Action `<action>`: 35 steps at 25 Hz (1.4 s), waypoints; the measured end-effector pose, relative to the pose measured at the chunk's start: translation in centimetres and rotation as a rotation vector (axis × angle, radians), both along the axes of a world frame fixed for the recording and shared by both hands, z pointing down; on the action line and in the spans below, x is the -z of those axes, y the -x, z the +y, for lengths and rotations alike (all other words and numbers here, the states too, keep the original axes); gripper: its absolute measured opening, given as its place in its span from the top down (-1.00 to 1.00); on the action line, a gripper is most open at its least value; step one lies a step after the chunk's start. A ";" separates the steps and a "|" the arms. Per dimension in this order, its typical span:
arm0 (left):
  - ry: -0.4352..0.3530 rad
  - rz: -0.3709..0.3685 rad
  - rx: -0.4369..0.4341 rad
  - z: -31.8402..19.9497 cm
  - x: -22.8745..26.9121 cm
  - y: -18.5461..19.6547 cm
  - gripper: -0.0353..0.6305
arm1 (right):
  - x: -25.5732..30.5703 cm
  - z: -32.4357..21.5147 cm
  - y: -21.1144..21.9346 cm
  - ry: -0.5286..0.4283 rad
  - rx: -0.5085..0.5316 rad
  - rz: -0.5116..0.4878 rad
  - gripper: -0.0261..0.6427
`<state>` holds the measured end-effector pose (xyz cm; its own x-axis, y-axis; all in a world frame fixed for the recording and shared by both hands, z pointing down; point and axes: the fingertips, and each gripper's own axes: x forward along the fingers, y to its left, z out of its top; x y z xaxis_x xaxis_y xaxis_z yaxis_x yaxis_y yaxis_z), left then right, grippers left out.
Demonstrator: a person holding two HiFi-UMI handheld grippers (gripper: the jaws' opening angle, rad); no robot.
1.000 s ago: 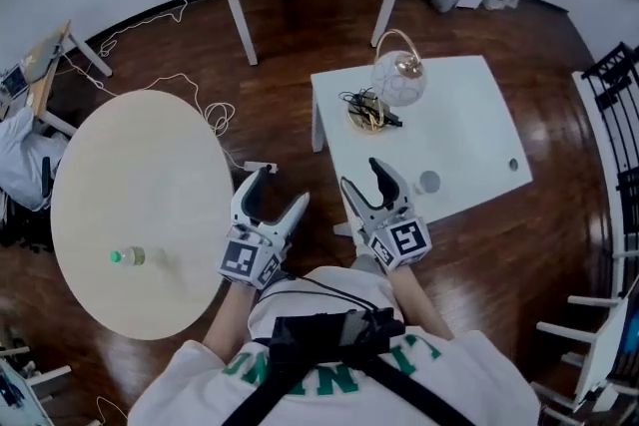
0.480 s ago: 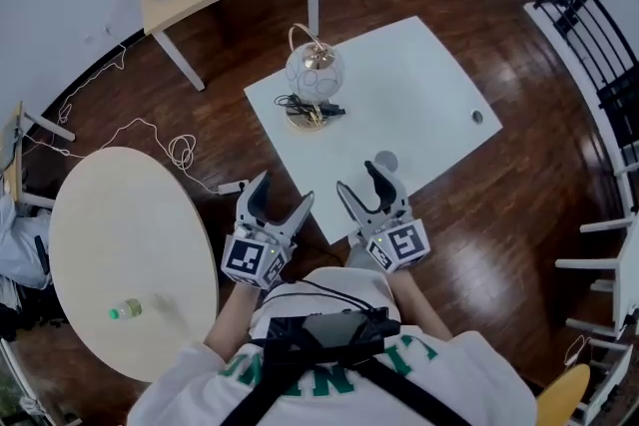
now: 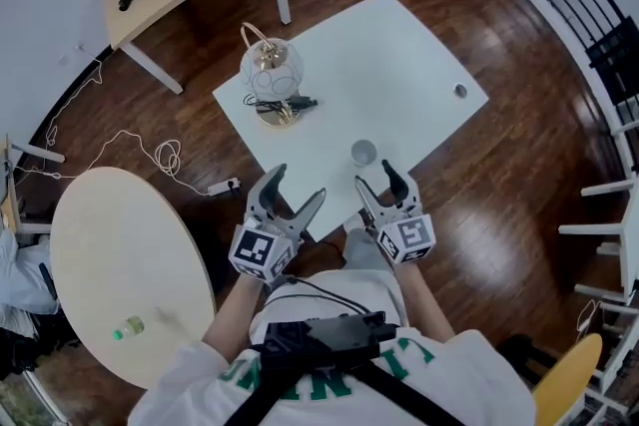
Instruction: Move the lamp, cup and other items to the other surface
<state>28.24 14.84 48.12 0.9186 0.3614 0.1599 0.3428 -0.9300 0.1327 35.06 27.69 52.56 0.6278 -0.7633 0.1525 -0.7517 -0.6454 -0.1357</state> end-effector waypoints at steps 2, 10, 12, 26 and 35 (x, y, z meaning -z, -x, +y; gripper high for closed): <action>-0.010 -0.018 -0.033 1.3 -0.1 -0.8 -0.18 | -2.3 1.7 -1.4 0.014 -0.065 -0.039 -0.37; 0.008 -0.081 0.028 2.5 0.6 -2.6 -0.18 | -14.0 2.1 -4.4 0.165 -0.023 -0.157 -0.43; -0.011 -0.087 0.061 1.5 0.3 -2.4 -0.18 | -15.9 0.7 -5.1 0.211 0.023 -0.160 -0.41; -0.061 -0.056 0.216 -4.9 -0.5 2.5 -0.18 | -8.2 -4.2 -5.1 0.155 0.088 -0.030 -0.12; -0.043 -0.012 0.314 -8.1 0.2 6.6 -0.18 | 2.1 -10.1 2.0 -0.005 0.307 0.054 -0.11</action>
